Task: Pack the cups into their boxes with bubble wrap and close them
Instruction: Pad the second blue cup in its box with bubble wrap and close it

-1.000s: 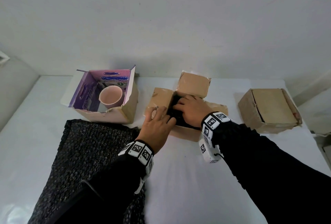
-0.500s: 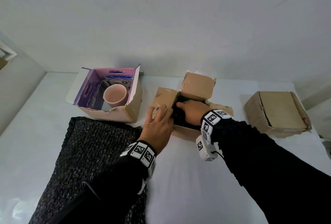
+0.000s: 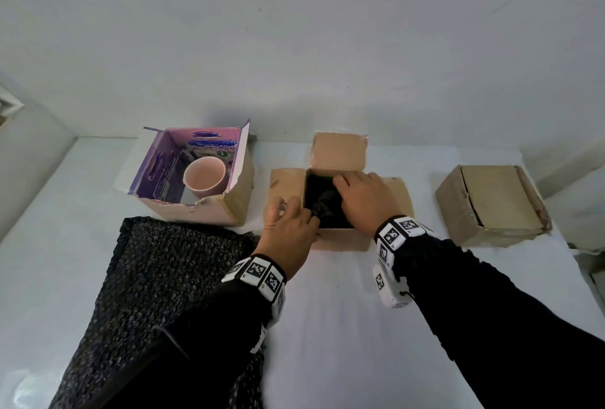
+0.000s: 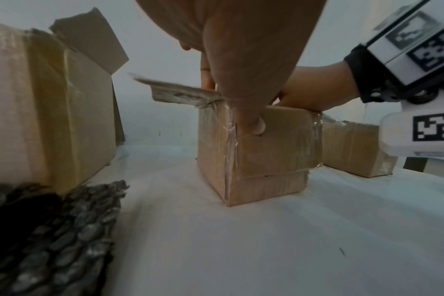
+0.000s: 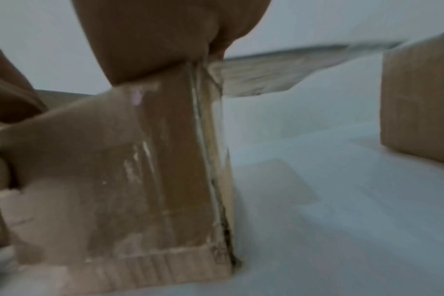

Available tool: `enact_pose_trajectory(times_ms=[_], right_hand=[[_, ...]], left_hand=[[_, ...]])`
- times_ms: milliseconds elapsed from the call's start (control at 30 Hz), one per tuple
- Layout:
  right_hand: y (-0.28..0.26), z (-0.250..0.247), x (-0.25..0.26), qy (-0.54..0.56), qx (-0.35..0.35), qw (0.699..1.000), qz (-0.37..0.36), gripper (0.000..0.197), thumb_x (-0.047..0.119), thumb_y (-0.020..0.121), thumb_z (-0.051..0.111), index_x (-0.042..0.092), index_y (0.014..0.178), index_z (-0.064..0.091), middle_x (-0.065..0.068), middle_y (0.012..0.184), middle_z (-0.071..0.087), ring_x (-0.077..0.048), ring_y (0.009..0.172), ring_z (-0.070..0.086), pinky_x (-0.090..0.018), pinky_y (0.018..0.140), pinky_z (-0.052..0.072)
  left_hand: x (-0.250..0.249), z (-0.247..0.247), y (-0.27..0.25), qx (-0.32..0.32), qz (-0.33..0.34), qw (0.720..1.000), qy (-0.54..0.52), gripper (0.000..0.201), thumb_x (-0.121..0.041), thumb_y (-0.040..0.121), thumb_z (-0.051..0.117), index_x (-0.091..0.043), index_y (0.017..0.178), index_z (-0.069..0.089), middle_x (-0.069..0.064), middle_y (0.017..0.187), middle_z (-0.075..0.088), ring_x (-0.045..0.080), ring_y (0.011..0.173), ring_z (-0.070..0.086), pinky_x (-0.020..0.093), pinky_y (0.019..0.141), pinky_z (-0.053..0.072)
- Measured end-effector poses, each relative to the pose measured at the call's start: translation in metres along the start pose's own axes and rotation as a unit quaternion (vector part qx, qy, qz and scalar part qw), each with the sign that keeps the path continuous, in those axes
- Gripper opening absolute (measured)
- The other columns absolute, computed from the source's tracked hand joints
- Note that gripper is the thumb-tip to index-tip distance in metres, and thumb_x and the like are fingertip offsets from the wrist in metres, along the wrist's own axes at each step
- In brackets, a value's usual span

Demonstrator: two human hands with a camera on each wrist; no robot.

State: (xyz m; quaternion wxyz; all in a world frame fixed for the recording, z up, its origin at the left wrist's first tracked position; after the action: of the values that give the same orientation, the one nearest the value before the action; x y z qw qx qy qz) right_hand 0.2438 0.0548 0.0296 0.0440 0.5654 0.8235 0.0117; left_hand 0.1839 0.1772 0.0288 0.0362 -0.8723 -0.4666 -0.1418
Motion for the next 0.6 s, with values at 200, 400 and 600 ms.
enact_pose_trajectory(times_ms=[200, 400, 600], right_hand=[[-0.014, -0.004, -0.006, -0.045, 0.051, 0.998, -0.003, 0.039, 0.013, 0.086, 0.040, 0.015, 0.124, 0.045, -0.003, 0.090, 0.068, -0.027, 0.102, 0.056, -0.045, 0.110, 0.012], [-0.045, -0.021, -0.003, 0.030, -0.089, 0.995, -0.013, 0.023, 0.040, 0.088, 0.047, 0.019, 0.089, 0.056, 0.000, 0.091, 0.061, -0.023, 0.087, 0.051, -0.041, 0.079, 0.036], [-0.070, 0.000, 0.001, 0.053, -0.025, 0.997, -0.049, 0.026, 0.036, 0.072, 0.071, 0.023, 0.088, 0.056, 0.007, 0.077, 0.062, -0.020, 0.078, 0.057, -0.037, 0.079, 0.029]], left_hand=[[-0.002, -0.002, -0.004, -0.041, -0.020, 0.997, -0.054, 0.026, -0.026, 0.079, 0.069, -0.022, 0.098, 0.052, -0.005, 0.080, 0.062, 0.027, 0.095, 0.052, 0.049, 0.094, 0.030], [0.000, -0.003, -0.005, -0.054, -0.014, 0.997, -0.056, 0.012, -0.022, 0.077, 0.069, -0.023, 0.086, 0.062, -0.001, 0.096, 0.056, 0.028, 0.098, 0.046, 0.047, 0.090, 0.032], [-0.004, -0.011, -0.007, -0.102, 0.018, 0.994, -0.045, 0.015, -0.016, 0.076, 0.068, -0.021, 0.088, 0.060, -0.003, 0.083, 0.059, 0.027, 0.091, 0.053, 0.042, 0.087, 0.033]])
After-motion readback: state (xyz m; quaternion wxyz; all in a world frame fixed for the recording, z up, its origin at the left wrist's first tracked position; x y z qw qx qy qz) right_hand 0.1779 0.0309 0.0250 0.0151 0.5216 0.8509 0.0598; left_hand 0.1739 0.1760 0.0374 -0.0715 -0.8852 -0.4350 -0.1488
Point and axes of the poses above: each hand's wrist, its own y-axis towards the middle knuckle, its own z-axis out of the palm, x = y × z, the point moved 7 cm from there along y, towards the middle knuckle
